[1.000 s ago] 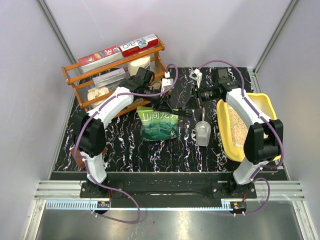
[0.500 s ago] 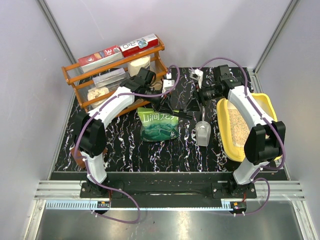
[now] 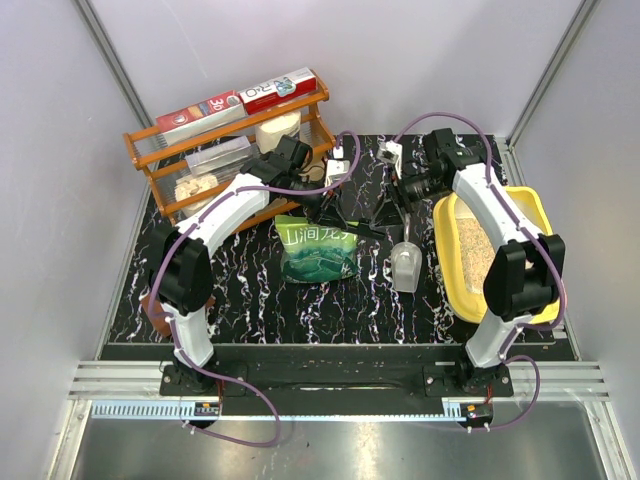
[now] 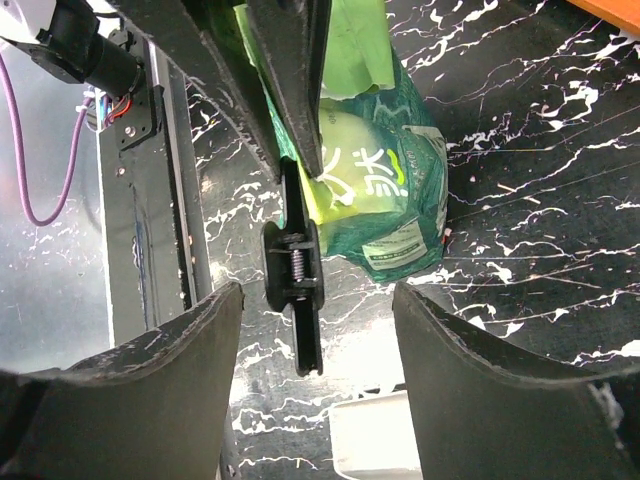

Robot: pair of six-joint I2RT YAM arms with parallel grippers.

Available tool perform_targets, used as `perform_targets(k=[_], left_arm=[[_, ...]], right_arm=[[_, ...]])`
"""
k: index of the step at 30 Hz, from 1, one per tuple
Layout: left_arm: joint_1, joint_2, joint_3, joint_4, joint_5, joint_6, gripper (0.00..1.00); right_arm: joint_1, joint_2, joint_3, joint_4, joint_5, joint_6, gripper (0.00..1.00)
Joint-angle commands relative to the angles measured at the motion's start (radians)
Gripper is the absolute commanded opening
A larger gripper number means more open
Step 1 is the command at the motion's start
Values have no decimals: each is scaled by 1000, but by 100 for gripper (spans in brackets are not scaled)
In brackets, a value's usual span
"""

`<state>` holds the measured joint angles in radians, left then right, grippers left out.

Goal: Fill the litter box with clean litter

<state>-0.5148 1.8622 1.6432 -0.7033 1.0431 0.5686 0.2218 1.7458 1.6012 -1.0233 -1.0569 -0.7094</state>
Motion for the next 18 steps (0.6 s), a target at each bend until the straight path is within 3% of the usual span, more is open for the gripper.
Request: perform_targets(k=[1, 18], left_arm=[[-5, -3, 36, -4, -5, 25, 3], [-5, 6, 52, 10, -12, -6, 3]], right_arm=[[25, 29, 62, -24, 17, -24, 66], [83, 60, 85, -55, 77, -52, 56]])
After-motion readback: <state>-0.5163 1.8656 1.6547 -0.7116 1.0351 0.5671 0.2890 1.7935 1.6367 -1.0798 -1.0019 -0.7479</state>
